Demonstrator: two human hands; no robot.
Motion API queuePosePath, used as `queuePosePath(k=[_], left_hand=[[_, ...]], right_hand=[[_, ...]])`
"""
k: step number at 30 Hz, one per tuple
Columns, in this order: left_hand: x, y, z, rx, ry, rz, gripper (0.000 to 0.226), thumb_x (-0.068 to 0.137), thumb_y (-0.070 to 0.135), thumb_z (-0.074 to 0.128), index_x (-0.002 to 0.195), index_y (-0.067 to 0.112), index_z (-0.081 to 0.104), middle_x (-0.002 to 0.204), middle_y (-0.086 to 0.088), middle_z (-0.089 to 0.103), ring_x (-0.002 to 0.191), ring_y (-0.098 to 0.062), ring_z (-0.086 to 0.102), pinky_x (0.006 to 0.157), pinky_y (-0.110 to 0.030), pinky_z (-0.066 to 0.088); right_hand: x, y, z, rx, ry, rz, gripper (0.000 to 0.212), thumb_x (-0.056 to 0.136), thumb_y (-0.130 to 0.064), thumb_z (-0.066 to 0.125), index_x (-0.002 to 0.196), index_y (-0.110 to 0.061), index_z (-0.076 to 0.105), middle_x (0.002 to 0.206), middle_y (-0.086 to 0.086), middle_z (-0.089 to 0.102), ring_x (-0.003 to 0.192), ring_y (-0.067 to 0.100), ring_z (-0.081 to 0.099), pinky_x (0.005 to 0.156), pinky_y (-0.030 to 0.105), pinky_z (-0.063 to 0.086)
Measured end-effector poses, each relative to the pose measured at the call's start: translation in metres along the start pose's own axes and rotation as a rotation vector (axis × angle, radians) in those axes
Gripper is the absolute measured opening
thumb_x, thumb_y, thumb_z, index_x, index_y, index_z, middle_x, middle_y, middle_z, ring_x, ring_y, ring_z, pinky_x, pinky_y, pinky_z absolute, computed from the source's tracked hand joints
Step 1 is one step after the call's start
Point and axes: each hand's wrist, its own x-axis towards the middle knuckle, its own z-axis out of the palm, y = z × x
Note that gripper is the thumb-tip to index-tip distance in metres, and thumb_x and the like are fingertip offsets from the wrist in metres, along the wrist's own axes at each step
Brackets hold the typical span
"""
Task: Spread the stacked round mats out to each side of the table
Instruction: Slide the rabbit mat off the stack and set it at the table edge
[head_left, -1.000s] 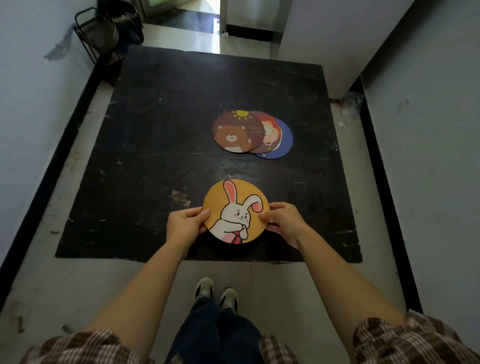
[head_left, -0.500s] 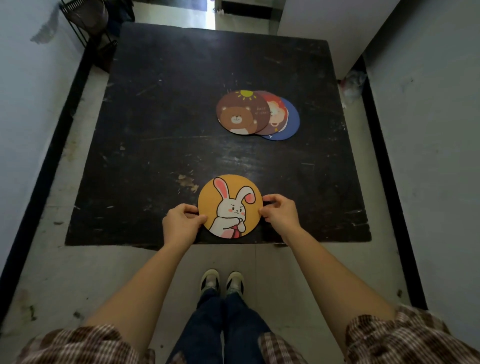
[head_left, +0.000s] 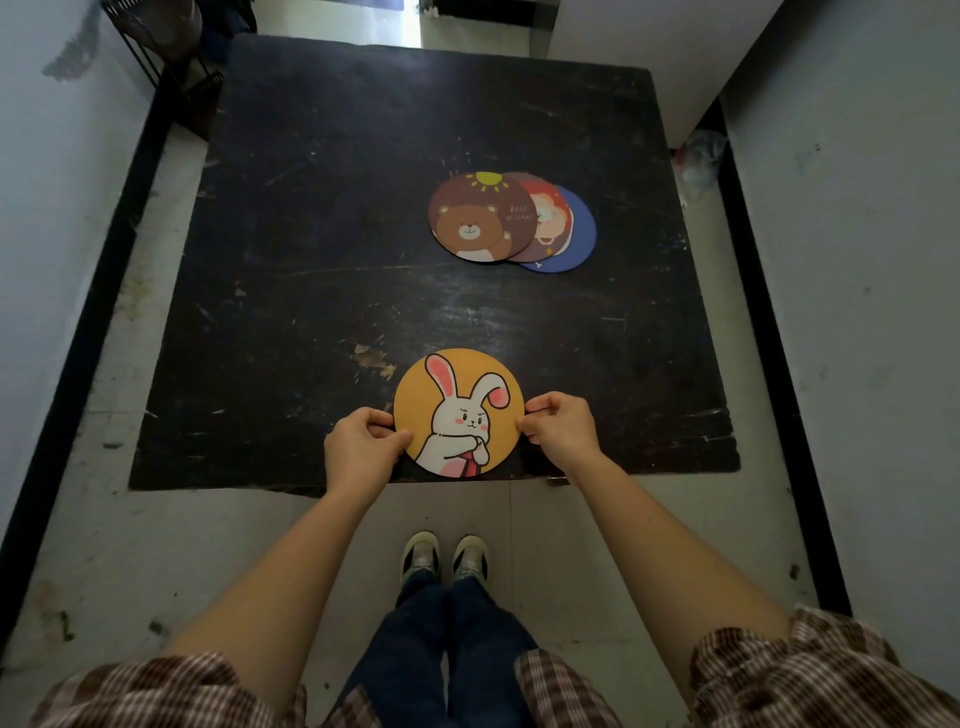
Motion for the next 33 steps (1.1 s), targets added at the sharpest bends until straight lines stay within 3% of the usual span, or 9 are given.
queuePosePath(k=[4,11,18,24,33], left_hand=[[-0.001,-0.001,0.0,0.014,-0.005,-0.001,0.02,0.078,0.018,0.076,0.093,0.017,0.063,0.076,0.002,0.066,0.069,-0.012,0.065,0.061,-0.027,0.054],[0.002,0.002,0.002,0.08,0.002,-0.034,0.019,0.076,0.018,0.077,0.088,0.016,0.062,0.076,-0.001,0.066,0.074,-0.018,0.066,0.074,-0.039,0.059],[0.007,0.005,0.003,0.168,-0.002,-0.062,0.028,0.074,0.02,0.078,0.092,0.018,0.056,0.095,-0.01,0.068,0.087,-0.026,0.067,0.081,-0.045,0.057],[0.009,0.012,0.003,0.291,-0.006,-0.063,0.032,0.075,0.023,0.078,0.092,0.02,0.051,0.099,-0.007,0.064,0.083,-0.02,0.06,0.066,-0.034,0.049],[0.002,0.064,0.015,0.434,-0.025,0.162,0.032,0.083,0.028,0.062,0.111,0.016,0.053,0.108,-0.008,0.059,0.088,-0.022,0.055,0.07,-0.036,0.048]], right_hand=[[0.0,0.001,-0.001,-0.014,-0.002,-0.004,0.014,0.074,-0.003,0.071,0.084,-0.009,0.064,0.085,0.014,0.069,0.076,0.022,0.065,0.078,0.041,0.056],[0.0,0.001,0.003,-0.019,0.02,-0.011,0.012,0.074,-0.005,0.071,0.082,-0.013,0.065,0.09,0.012,0.069,0.087,0.026,0.066,0.081,0.043,0.056],[0.0,0.003,0.008,-0.107,0.081,-0.057,0.011,0.077,-0.007,0.068,0.084,-0.014,0.063,0.084,0.004,0.065,0.078,0.018,0.061,0.068,0.027,0.048],[0.0,0.004,0.008,-0.158,0.094,-0.067,0.012,0.078,-0.013,0.069,0.085,-0.015,0.06,0.085,0.004,0.065,0.081,0.019,0.061,0.069,0.029,0.047],[0.002,-0.01,-0.022,-0.115,0.081,-0.116,0.019,0.077,-0.025,0.073,0.088,-0.016,0.06,0.08,-0.003,0.061,0.079,0.013,0.058,0.068,0.026,0.044]])
